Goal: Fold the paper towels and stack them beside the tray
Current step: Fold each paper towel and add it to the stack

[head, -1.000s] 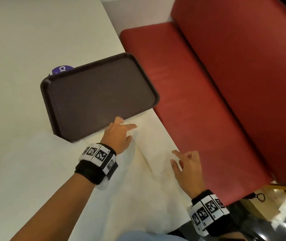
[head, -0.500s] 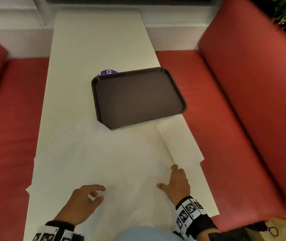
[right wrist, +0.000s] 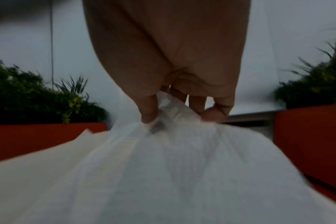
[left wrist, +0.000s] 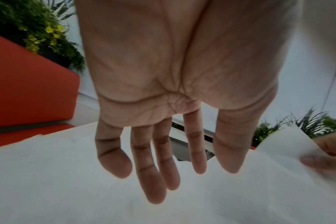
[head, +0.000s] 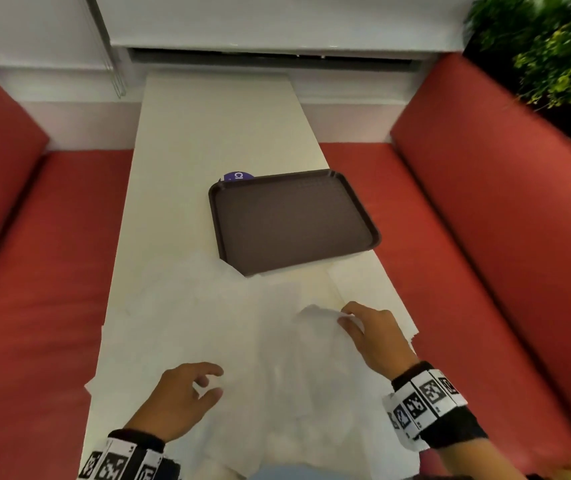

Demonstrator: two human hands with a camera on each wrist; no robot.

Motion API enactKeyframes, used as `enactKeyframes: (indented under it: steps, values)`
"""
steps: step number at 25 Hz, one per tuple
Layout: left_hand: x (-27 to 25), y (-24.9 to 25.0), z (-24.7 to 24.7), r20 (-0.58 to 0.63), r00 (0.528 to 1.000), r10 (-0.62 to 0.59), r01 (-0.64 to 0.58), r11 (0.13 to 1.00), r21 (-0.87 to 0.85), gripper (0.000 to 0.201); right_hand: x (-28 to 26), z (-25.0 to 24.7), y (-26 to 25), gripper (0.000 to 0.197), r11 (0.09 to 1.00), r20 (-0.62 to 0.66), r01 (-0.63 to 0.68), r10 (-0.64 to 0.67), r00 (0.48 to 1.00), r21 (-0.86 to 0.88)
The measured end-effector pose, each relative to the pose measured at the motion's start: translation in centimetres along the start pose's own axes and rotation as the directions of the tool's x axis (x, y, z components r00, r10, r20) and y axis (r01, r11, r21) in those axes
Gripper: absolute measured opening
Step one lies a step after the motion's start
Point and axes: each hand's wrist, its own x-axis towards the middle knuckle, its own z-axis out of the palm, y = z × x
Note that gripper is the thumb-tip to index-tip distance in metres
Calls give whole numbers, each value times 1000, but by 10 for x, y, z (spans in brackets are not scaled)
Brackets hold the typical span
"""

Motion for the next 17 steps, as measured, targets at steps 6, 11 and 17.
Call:
enactKeyframes:
  steps: [6, 11, 17]
  values:
    - [16, 63, -48, -129, 976, 177, -181, 983, -19, 52, 31, -84, -56, 13, 954, -109, 278, -267, 958, 114]
    - [29, 134, -105, -137, 908, 396, -416, 891, -183, 78, 44, -130, -105, 13, 891, 78, 389, -416, 906, 234]
    - [39, 162, -131, -26, 881, 472, -453, 830, -325, 32, 62, -165, -118, 27, 845, -112, 449, -436, 893, 289]
